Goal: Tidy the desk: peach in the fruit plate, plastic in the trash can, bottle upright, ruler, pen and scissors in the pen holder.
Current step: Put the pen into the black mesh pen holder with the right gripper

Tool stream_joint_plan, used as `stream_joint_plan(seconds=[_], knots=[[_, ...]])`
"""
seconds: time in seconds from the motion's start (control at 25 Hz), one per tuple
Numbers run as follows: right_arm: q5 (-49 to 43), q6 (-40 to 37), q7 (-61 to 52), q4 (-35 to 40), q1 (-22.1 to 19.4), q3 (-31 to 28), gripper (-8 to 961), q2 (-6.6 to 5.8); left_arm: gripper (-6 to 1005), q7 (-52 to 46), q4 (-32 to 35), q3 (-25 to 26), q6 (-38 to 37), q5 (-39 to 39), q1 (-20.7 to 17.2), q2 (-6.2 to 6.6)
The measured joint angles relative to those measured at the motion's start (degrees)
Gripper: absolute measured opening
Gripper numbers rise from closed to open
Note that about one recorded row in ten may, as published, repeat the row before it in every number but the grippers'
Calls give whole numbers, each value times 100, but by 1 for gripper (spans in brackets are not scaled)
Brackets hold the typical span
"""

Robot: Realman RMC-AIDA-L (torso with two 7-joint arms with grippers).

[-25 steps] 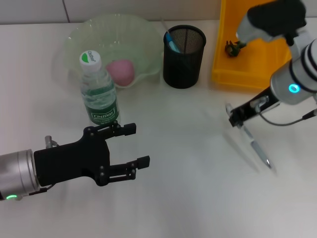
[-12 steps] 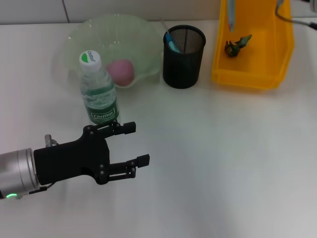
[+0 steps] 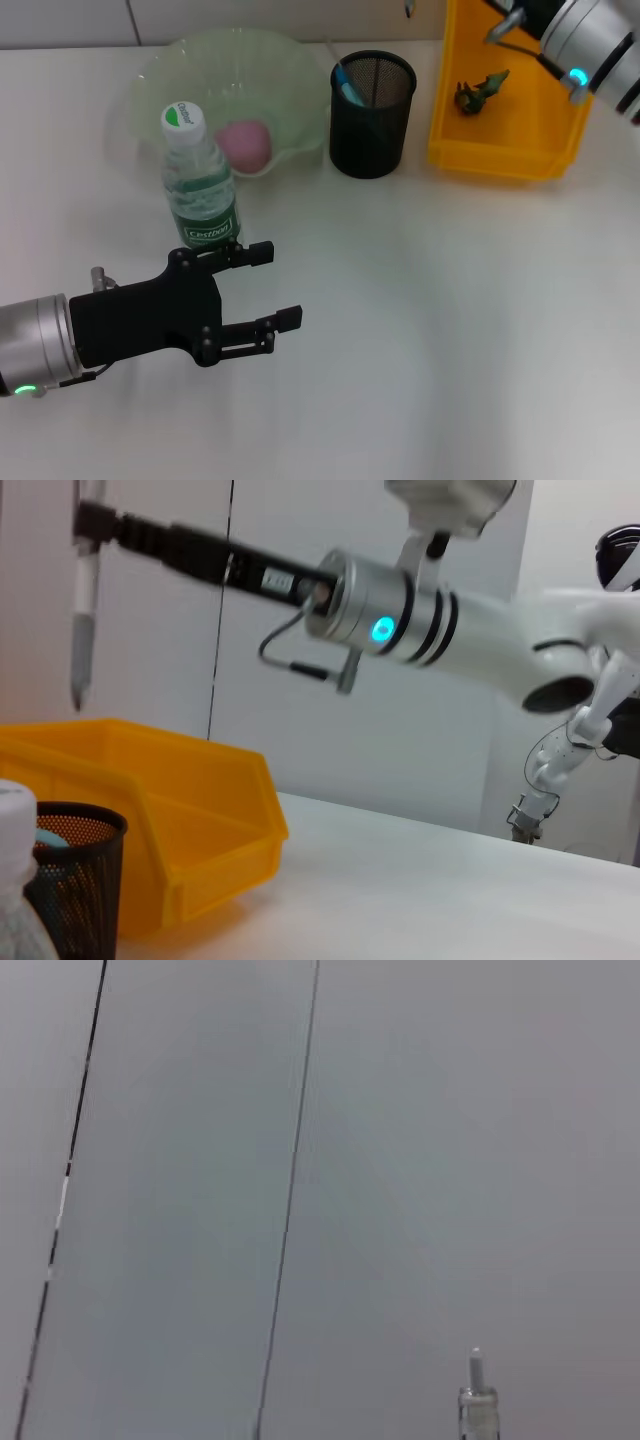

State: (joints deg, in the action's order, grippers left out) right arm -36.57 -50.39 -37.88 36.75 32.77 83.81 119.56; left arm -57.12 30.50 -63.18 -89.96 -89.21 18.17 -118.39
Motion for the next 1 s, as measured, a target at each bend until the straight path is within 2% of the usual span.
stream_joint_plan(seconds=[0.04,0.12,0.28,0.36,0.52,0.68,1.0], knots=[[0,0,0,0,0,0,120,0,802,0,0,0,0,0,0,0],[122,-96,241,-615,266,-4,121,1,802,-6,0,-1,0,0,-6,0],[134,-106,226,-1099,513,-3,121,3,802,-8,0,-1,3,0,-7,0],[138,-107,184,-1499,764,18,121,4,802,-9,0,-1,23,0,-3,0],[139,-84,148,-1665,876,21,121,11,802,-8,0,-1,41,0,0,0],[143,-64,92,-1715,898,22,120,12,802,7,0,0,51,1,8,0],[143,-174,-7,-1661,575,22,293,24,802,37,0,-1,51,28,19,-1]])
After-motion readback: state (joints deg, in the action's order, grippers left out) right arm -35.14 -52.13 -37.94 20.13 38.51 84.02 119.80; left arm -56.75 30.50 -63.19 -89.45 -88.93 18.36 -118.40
